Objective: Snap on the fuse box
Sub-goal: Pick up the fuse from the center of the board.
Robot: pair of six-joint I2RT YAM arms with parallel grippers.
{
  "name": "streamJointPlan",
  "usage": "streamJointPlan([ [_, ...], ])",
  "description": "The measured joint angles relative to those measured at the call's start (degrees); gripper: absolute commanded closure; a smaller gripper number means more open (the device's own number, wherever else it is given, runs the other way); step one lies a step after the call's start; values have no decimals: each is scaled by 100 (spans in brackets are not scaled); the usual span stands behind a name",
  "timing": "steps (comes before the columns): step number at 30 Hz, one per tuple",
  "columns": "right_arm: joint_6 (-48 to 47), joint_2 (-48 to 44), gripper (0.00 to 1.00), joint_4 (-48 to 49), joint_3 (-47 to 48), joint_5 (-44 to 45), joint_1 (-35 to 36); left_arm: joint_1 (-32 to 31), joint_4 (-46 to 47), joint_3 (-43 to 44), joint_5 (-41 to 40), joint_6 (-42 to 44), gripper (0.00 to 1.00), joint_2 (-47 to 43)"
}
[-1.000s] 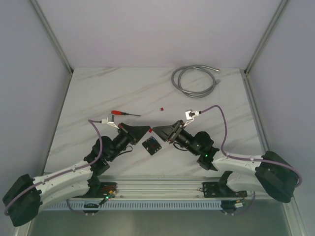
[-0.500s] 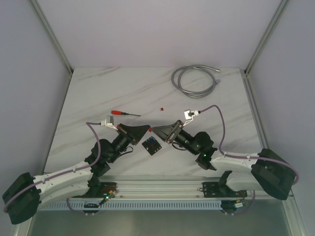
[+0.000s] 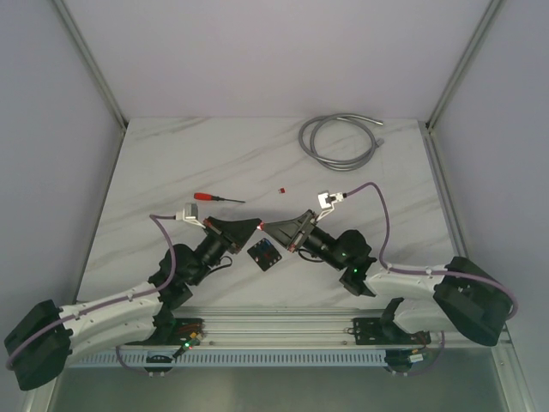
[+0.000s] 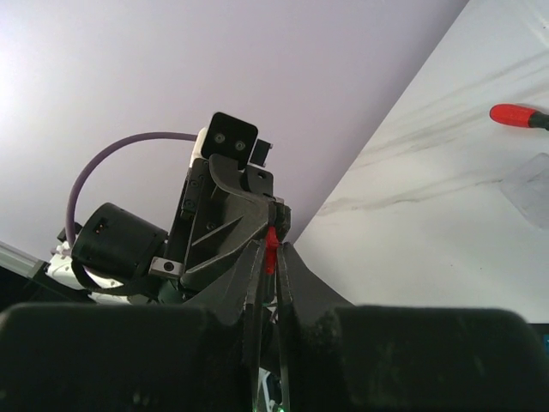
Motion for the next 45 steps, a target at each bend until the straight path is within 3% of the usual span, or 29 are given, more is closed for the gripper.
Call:
streamJointPlan([
  [7,-535,-214,100,-1143,382,-195,0,-4,-708,-92,-382,234,62,-476],
  [17,-1991,-428,100,-4605,1777,26,0,-2,-3338,-101,-1423,1073,32,-1687],
  [28,-3233,153,100,-7355,2636,789,4,-2,-4505,-101,-1563,1742,1,-1563],
  [36,-3753,1113,100,-8177,3235,1043,225,76,-4758,-35,-1508,1768,0,-693],
  [45,-4118,1843,100,-8413,3746,1040,376,369,-4747,219,-1060,1786,0,133],
])
